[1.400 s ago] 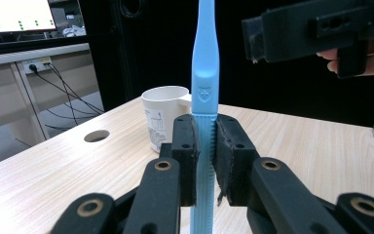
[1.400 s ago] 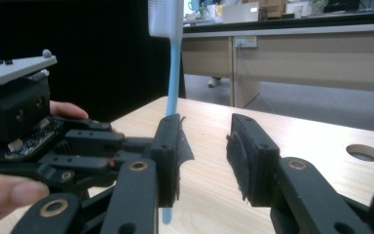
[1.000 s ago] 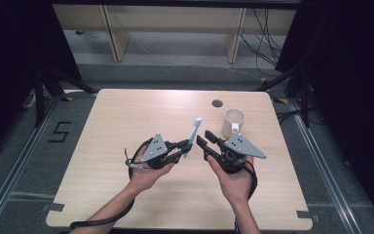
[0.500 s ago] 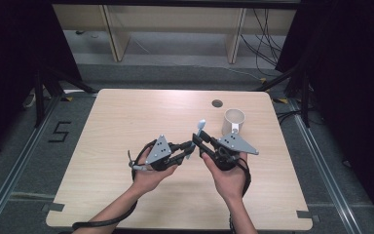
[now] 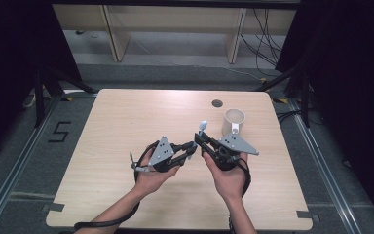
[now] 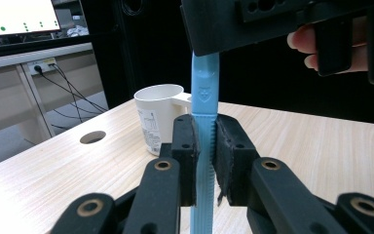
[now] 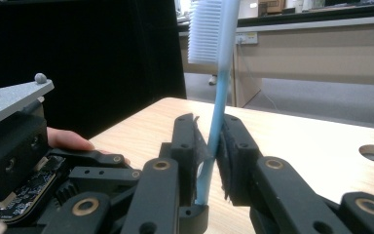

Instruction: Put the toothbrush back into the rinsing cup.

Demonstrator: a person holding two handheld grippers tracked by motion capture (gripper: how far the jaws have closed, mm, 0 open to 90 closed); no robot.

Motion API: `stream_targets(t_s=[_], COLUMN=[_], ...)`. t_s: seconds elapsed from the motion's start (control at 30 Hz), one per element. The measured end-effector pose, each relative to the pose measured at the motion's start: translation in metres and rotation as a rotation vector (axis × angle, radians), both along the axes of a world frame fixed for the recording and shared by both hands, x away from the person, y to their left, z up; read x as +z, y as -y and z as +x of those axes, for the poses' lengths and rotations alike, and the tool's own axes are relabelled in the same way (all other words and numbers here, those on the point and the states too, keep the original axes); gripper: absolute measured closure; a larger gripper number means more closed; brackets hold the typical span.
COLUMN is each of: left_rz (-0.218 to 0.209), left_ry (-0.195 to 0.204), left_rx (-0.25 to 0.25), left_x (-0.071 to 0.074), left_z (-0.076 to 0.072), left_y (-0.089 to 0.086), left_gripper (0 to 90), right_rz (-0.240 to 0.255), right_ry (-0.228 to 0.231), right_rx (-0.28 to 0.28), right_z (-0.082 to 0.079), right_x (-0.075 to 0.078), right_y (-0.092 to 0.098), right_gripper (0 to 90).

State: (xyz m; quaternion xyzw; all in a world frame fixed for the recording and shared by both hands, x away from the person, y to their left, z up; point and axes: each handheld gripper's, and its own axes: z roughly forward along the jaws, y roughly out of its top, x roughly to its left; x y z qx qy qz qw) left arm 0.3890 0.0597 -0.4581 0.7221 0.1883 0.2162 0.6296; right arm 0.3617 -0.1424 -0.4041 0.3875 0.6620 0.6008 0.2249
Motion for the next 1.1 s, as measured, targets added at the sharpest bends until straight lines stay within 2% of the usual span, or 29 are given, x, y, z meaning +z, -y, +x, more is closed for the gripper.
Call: stream_targets(t_s=[0.13, 0.27, 0.37, 0.47, 0.63, 0.93, 1.03, 1.1], left_rz=[-0.003, -0.003, -0.003, -0.003, -0.005, -0.003, 0.009, 0.019], left_ry=[-0.001, -0.004, -0.003, -0.003, -0.002, -0.005, 0.003, 0.004], left_rx=[0.002, 0.001, 0.002, 0.003, 0.003, 0.001, 0.002, 0.007], left_x=[-0.0001, 0.0003, 0.0003, 0.0004, 0.0016, 0.0018, 0.0027, 0.0037], left_z=[0.0002, -0.0003, -0.0004, -0.0001, 0.0003, 0.0016, 0.0017, 0.0016], left_y=[0.0008, 0.0018, 0.0031, 0.0043, 0.0055, 0.0063, 0.0054, 0.0033], left_gripper=[78.8, 78.8, 78.8, 78.8, 78.7, 78.0, 71.6, 64.5], right_rz=[0.000, -0.011, 0.007, 0.005, -0.007, -0.036, -0.061, -0.054], right_ry=[0.001, 0.012, -0.007, -0.005, 0.018, 0.027, 0.048, 0.041], right_rx=[-0.005, -0.019, -0.019, -0.022, -0.021, -0.024, -0.027, -0.027], right_z=[0.0002, -0.0001, -0.0016, -0.0017, -0.0009, -0.0010, -0.0009, -0.0011], right_x=[-0.0002, 0.0004, 0.0005, 0.0005, 0.0012, 0.0019, 0.0029, 0.0032], right_y=[0.0001, 0.0023, 0.0013, 0.0015, 0.0019, 0.0009, 0.0017, 0.0009], right_gripper=[79.4, 85.1, 85.5, 85.7, 86.0, 86.3, 86.3, 86.3])
